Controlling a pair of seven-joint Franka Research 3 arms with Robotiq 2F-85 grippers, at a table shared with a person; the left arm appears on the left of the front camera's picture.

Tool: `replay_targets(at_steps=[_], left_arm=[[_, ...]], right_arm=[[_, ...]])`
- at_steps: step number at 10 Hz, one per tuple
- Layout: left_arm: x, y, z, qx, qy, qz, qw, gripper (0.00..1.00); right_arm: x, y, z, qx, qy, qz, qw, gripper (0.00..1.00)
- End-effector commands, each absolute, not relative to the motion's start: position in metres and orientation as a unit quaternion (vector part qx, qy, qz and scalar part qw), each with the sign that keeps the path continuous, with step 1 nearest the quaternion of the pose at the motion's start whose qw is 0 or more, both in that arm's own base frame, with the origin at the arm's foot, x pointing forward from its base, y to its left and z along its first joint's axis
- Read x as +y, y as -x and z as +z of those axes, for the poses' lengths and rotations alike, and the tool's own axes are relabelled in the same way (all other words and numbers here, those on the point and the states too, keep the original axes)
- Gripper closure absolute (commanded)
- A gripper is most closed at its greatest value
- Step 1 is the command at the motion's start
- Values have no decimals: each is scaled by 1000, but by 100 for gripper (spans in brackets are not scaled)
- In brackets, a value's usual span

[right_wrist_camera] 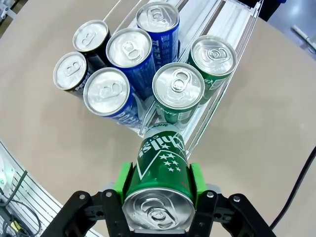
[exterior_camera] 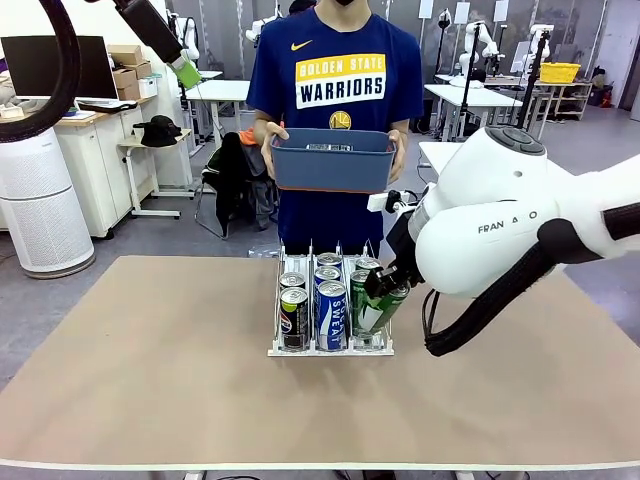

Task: Fill the beverage cans into the dispenser.
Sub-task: Place the picked Sprite in the line of the Automatic Can Dispenser with the same cans.

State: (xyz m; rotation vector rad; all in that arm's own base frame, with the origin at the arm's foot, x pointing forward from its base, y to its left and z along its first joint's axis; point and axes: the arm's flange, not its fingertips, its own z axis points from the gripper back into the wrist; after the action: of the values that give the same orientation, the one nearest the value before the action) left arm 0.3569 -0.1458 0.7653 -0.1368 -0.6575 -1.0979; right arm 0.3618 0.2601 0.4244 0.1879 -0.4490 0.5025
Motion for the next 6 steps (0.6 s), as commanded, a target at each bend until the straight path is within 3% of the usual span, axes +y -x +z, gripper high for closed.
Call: replay_targets(at_steps=[1, 6], left_arm=[[-144, -356, 765, -303, 65, -513, 800, 0], [-144, -356, 765, -303, 65, -513, 800, 0]], right_arm=[[263, -387, 426, -258, -91, 245, 930, 42], [266, -410, 405, -211, -90, 258, 938, 42]])
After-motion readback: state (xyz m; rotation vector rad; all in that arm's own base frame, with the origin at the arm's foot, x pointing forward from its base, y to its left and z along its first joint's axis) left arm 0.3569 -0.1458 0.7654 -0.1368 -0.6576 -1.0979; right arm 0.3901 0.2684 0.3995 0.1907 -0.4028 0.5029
